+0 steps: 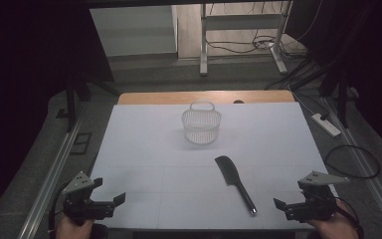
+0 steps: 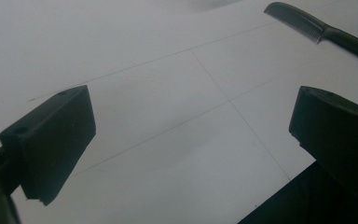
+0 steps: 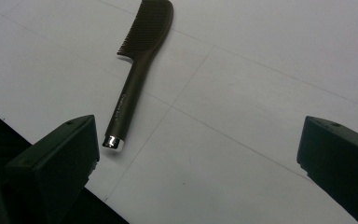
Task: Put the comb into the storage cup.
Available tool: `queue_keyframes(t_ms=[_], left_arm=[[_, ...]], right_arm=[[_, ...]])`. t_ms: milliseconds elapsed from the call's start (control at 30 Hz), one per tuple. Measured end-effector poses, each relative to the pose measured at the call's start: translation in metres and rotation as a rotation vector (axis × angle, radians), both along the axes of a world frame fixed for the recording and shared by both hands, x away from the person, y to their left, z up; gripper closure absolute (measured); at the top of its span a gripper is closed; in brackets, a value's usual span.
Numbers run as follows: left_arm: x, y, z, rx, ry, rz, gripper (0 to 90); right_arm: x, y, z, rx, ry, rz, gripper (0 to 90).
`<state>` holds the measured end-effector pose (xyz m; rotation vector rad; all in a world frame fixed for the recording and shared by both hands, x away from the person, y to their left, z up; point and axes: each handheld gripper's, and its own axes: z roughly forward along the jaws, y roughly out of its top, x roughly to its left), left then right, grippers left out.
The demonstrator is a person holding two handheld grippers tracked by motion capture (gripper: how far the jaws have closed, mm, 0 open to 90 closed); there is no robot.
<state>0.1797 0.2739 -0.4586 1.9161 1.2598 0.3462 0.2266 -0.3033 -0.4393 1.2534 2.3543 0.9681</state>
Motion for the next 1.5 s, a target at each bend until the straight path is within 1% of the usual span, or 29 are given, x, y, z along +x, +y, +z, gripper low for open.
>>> queue_keyframes(t_ms=[67, 133, 233, 467, 500, 600, 633, 900, 1000, 1200, 1300, 1500], left_arm=[[0.0, 0.0, 0.0, 0.0, 0.0, 0.0, 0.9], [0.0, 0.0, 0.0, -0.001, 0.001, 0.001, 0.9], [0.0, 0.001, 0.0, -0.003, 0.003, 0.001, 1.0], [0.0, 0.001, 0.0, -0.009, 0.004, 0.003, 1.0], [0.0, 0.001, 0.0, -0.009, 0.004, 0.003, 1.0], [0.0, 0.001, 0.0, -0.009, 0.004, 0.003, 1.0], [0.0, 0.001, 0.0, -0.009, 0.004, 0.004, 1.0], [0.0, 0.001, 0.0, -0.006, 0.004, 0.003, 1.0], [0.0, 0.001, 0.0, -0.005, 0.004, 0.002, 1.0], [0.0, 0.001, 0.0, -0.004, 0.005, 0.001, 1.1], [0.0, 0.001, 0.0, -0.005, 0.005, 0.001, 1.1], [0.001, 0.001, 0.0, -0.005, 0.007, 0.001, 1.2]], right_arm=[[0.001, 0.001, 0.001, 0.0, -0.003, 0.002, 0.0], [0.003, 0.003, 0.002, -0.004, -0.015, 0.007, 0.0], [0.007, 0.005, 0.003, -0.011, -0.009, 0.01, 0.0], [0.01, 0.008, 0.002, -0.028, -0.009, 0.024, 0.0], [0.011, 0.01, 0.002, -0.029, -0.003, 0.033, 0.0], [0.014, 0.012, 0.002, -0.008, 0.013, 0.057, 0.0], [0.014, 0.013, 0.002, -0.008, 0.016, 0.064, 0.0], [0.023, 0.021, 0.002, 0.011, 0.016, 0.099, 0.0], [0.026, 0.025, 0.0, 0.005, 0.02, 0.112, 0.0], [0.029, 0.029, -0.002, -0.007, 0.032, 0.118, 0.0], [0.031, 0.035, -0.004, -0.015, 0.04, 0.124, 0.0], [0.034, 0.043, -0.004, -0.014, 0.047, 0.132, 0.0]])
